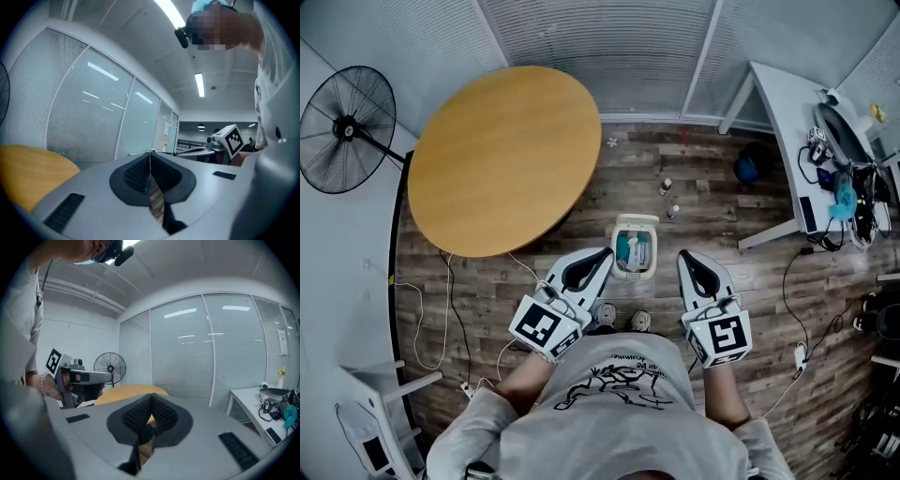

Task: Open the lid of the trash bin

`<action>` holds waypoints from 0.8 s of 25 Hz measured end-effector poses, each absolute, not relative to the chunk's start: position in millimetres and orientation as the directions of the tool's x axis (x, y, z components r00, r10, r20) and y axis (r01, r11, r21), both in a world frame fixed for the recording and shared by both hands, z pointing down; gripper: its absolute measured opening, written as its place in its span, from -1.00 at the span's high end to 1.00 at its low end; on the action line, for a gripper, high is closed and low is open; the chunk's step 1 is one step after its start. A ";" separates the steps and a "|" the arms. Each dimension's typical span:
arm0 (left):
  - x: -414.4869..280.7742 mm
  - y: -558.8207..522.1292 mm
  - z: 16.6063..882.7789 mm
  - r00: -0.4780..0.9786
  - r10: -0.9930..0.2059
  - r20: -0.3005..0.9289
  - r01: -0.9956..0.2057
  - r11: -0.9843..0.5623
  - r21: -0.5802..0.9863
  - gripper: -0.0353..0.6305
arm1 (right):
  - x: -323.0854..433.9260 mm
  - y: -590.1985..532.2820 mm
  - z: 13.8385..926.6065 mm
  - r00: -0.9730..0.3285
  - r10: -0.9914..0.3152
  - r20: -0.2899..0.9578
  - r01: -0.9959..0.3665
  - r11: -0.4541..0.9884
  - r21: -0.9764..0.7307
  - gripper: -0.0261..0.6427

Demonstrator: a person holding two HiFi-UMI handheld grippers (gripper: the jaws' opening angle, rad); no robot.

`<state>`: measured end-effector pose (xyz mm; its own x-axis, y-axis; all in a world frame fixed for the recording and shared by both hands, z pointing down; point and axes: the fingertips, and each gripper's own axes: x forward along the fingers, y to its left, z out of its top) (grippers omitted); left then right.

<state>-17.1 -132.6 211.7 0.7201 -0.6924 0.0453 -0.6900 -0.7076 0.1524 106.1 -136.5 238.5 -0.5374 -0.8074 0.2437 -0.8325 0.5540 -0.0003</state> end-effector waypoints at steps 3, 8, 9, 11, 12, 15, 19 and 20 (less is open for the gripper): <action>-15.1 -133.0 202.8 0.721 -0.692 0.038 -0.688 -0.709 0.150 0.83 | 110.0 -135.9 225.8 -0.540 -0.811 0.227 -0.831 0.556 0.010 0.90; -14.9 -128.8 184.1 0.731 -0.682 0.023 -0.679 -0.724 0.121 0.83 | 109.3 -133.6 201.5 -0.538 -0.820 0.197 -0.833 0.552 0.024 0.90; -14.8 -128.7 180.6 0.731 -0.682 0.019 -0.679 -0.724 0.117 0.83 | 109.0 -133.8 196.8 -0.540 -0.820 0.189 -0.832 0.555 0.028 0.90; -14.0 -129.3 173.2 0.728 -0.685 0.012 -0.682 -0.723 0.109 0.83 | 109.2 -134.1 186.9 -0.547 -0.819 0.173 -0.828 0.560 0.038 0.90; -14.1 -129.7 169.5 0.727 -0.687 0.008 -0.684 -0.722 0.105 0.83 | 108.8 -134.4 182.1 -0.550 -0.819 0.166 -0.825 0.563 0.043 0.90; -16.0 -130.3 160.1 0.724 -0.690 -0.001 -0.687 -0.720 0.098 0.83 | 105.8 -134.2 169.9 -0.557 -0.817 0.151 -0.821 0.569 0.050 0.90; -15.7 -130.2 151.6 0.724 -0.689 -0.017 -0.685 -0.723 0.091 0.83 | 103.4 -134.3 158.8 -0.566 -0.814 0.131 -0.816 0.576 0.057 0.90; -15.1 -130.3 150.4 0.725 -0.688 -0.020 -0.684 -0.723 0.090 0.83 | 103.1 -134.7 157.5 -0.568 -0.813 0.129 -0.814 0.578 0.058 0.90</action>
